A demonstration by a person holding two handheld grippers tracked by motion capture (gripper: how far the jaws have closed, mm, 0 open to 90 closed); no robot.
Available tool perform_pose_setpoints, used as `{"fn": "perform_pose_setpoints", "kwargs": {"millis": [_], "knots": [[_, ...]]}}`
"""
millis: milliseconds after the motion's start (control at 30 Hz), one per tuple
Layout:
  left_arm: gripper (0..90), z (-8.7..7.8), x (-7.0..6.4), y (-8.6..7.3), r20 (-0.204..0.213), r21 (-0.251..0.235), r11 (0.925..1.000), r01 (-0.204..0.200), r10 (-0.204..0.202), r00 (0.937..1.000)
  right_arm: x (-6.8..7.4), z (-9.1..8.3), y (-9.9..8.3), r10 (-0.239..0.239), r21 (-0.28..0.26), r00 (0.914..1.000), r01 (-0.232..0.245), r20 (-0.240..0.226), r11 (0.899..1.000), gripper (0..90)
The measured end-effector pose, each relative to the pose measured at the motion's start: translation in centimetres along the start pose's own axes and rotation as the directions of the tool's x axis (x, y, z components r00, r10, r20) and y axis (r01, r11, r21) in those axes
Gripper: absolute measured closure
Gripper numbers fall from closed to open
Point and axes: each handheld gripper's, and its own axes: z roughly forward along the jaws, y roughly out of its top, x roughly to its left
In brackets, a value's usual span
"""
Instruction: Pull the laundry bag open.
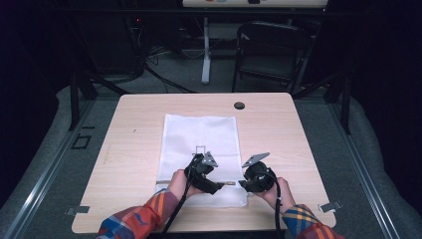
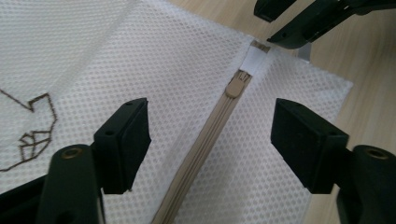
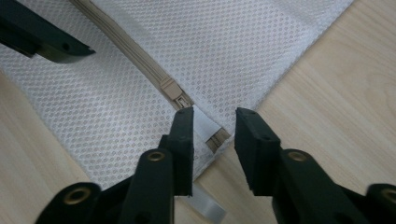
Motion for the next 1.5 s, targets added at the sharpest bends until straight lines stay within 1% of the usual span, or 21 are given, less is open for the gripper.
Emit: {"fn": "perform_pose_setpoints", "kwargs": {"millis": [67,100,133,167,267,367,533,633,700,733,767,833,933,1000,1067,1167,1233,1300,1333,1433,1500], "knots": [[36.1,0.4,-0.1,0.0,0.003,-0.005,1.0,0.0,0.0,1.0,0.1,-0.1,0.0,0.006,-0.016,1.0,-0.006,0.0,1.0,78.6],[38.4,0.5,-0.2,0.0,0.011,-0.01,0.9999,-0.001,0.001,0.9999,0.2,-0.1,-0.1,0.012,-0.036,0.9999,-0.012,-0.007,0.999,81.4],[40.6,0.7,-0.3,0.0,0.015,-0.01,0.9999,-0.007,0.007,0.9999,0.2,-0.2,0.0,-0.004,-0.024,1.0,0.004,0.0,1.0,84.0],[42.1,0.8,-0.4,0.0,0.014,-0.015,0.9998,-0.009,0.009,0.9999,0.3,-0.1,0.0,-0.008,-0.024,1.0,0.008,-0.001,1.0,86.1],[46.8,1.1,-0.6,0.1,0.016,-0.008,0.9997,-0.023,0.023,0.9996,0.5,0.3,-0.2,-0.02,-0.015,0.9998,0.02,0.006,1.0,89.7],[51.8,1.5,-0.7,0.1,0.017,-0.001,0.9996,-0.029,0.029,0.9994,0.5,0.5,-0.2,-0.037,-0.004,0.9993,0.037,0.01,0.999,90.0],[57.6,2.1,-0.8,0.2,0.017,0.006,0.9991,-0.042,0.042,0.999,0.4,0.9,-0.2,-0.031,-0.009,0.9995,0.031,0.009,0.999,90.0],[60.3,2.4,-0.9,0.2,0.027,0.004,0.9994,-0.035,0.035,0.999,0.4,1.2,-0.4,-0.039,-0.01,0.9992,0.039,0.007,0.999,90.0],[62.1,2.5,-0.9,0.2,0.029,0.003,0.9993,-0.038,0.038,0.9988,0.5,1.5,-0.5,-0.044,-0.006,0.999,0.044,0.005,0.999,90.0],[63.3,2.6,-0.9,0.2,0.038,0.005,0.9993,-0.038,0.037,0.9986,0.5,1.6,-0.5,-0.044,-0.009,0.999,0.044,0.006,0.999,90.0],[64.3,2.7,-0.9,0.2,0.04,0.004,0.9993,-0.037,0.037,0.9985,0.5,1.6,-0.4,-0.05,0.002,0.9987,0.049,0.007,0.999,90.0],[67.2,2.8,-1.0,0.2,0.046,0.01,0.9989,-0.045,0.044,0.9979,0.6,1.9,-0.5,-0.047,-0.007,0.9988,0.048,0.012,0.999,90.0],[68.8,3.1,-1.0,0.2,0.044,0.02,0.9985,-0.052,0.051,0.9977,0.6,2.1,-0.5,-0.044,0.017,0.999,0.044,0.011,0.999,90.0],[68.8,3.3,-1.0,0.2,0.039,0.019,0.999,-0.042,0.041,0.9984,0.7,2.2,-0.6,-0.044,0.021,0.999,0.044,0.01,0.999,90.0],[69.2,3.5,-0.9,0.2,0.042,0.017,0.9991,-0.038,0.038,0.9984,0.6,2.3,-0.7,-0.033,0.01,0.9994,0.033,0.006,0.999,90.0],[69.3,3.8,-1.0,0.2,0.048,0.019,0.999,-0.04,0.039,0.9981,0.5,2.3,-0.8,-0.041,0.007,0.9992,0.041,0.0,0.999,90.0],[69.2,4.0,-1.1,0.3,0.048,0.022,0.9984,-0.051,0.05,0.9976,0.4,2.3,-0.8,-0.037,-0.001,0.9993,0.037,-0.003,0.999,90.0],[70.7,4.2,-1.2,0.3,0.047,0.016,0.9987,-0.048,0.047,0.9978,0.4,2.3,-0.9,-0.028,-0.009,0.9996,0.028,-0.007,1.0,90.0],[72.7,4.2,-1.2,0.4,0.043,0.016,0.9983,-0.056,0.055,0.9976,0.3,2.3,-1.0,-0.032,-0.009,0.9994,0.032,-0.013,0.999,90.0],[78.5,4.4,-1.1,0.3,0.048,-0.006,0.9994,-0.035,0.035,0.9983,0.4,2.3,-1.0,-0.038,-0.015,0.9992,0.038,-0.014,0.999,90.0],[78.9,4.4,-0.9,0.3,0.057,-0.007,0.9996,-0.028,0.028,0.998,0.4,2.3,-0.9,-0.048,-0.007,0.9988,0.048,-0.007,0.999,90.0]]}}
